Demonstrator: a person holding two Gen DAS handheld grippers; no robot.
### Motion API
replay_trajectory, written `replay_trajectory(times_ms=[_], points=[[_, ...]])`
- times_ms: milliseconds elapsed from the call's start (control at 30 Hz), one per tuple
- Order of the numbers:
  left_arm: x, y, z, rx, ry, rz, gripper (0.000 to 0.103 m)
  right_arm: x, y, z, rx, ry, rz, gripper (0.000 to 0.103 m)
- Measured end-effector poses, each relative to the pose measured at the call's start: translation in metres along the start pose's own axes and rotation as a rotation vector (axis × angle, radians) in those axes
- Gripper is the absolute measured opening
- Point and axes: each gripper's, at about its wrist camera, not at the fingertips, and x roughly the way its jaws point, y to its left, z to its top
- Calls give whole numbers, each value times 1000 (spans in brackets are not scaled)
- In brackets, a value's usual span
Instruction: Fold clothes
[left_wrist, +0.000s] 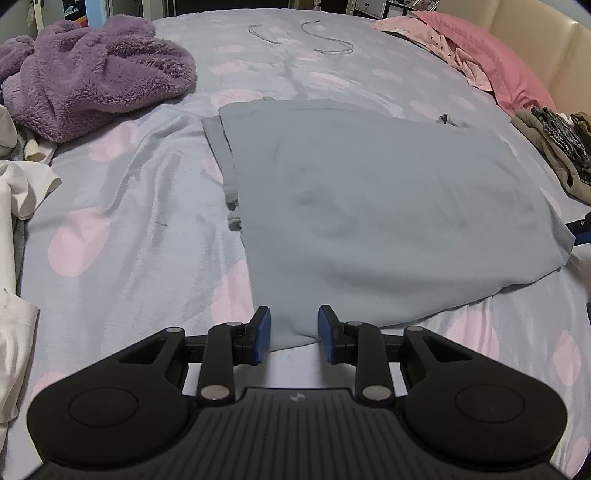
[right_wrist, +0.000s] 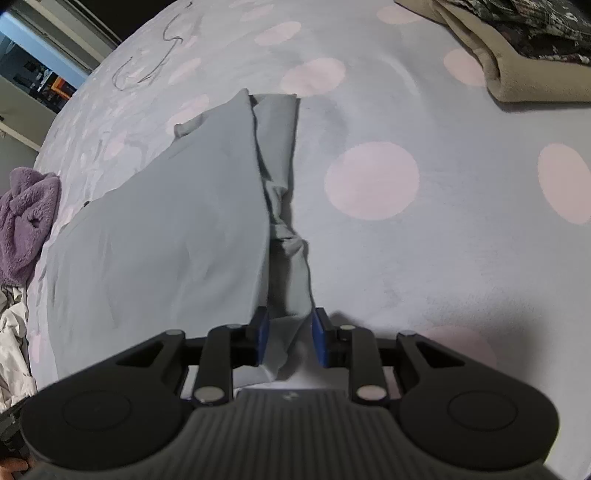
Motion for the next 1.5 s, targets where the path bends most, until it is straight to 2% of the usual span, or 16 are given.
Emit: replay_trajectory(times_ms=[167,333,400,433,600,733,833,900,967,1033,1100,1133,1167,1267,1500], points=[[0,-4,0,10,0,-2,25,6,-6,4,51,-5,11,29],[-1,-4,-1,13,1,-2,25,12,-3,-1,35,71,-12,28],[0,-3,0,7,2,-2,25,11,-1,-2,16,98,-33,16],[0,-3,0,5,3,-3,25,9,-3,-2,24,99,-32,3],[-2,-1,0,-1,1,-2,25,-7,-13,2,45,78,-53,0],[-2,2,0,-4,2,3,25,-3,-21,0,55,92,-52,0],[-6,5,1,-11,-8,4,25,-1,-17,-4,7,86,-111,0],[-9,8,2,-23,-16,0,26,-7,-20,-2,-36,43,-215,0],[-11,12,4,-38,-20,-7,26,-17,-30,-2,-4,21,-162,0],[-12,17,7,-66,-26,-22,28,-27,-32,-2,-7,-2,-86,6],[-14,24,9,-115,-36,-45,34,-36,-24,-5,-61,-33,-59,15],[-15,28,9,-147,-39,-56,37,-36,-21,-6,-77,-39,-50,32],[-15,32,10,-183,-41,-70,43,-36,-17,-7,-93,-44,-42,41],[-13,40,10,-255,-35,-109,44,-36,-6,-9,-141,-58,-18,43],[9,36,1,-245,4,-97,44,-19,3,-19,-214,-48,-5,44]])
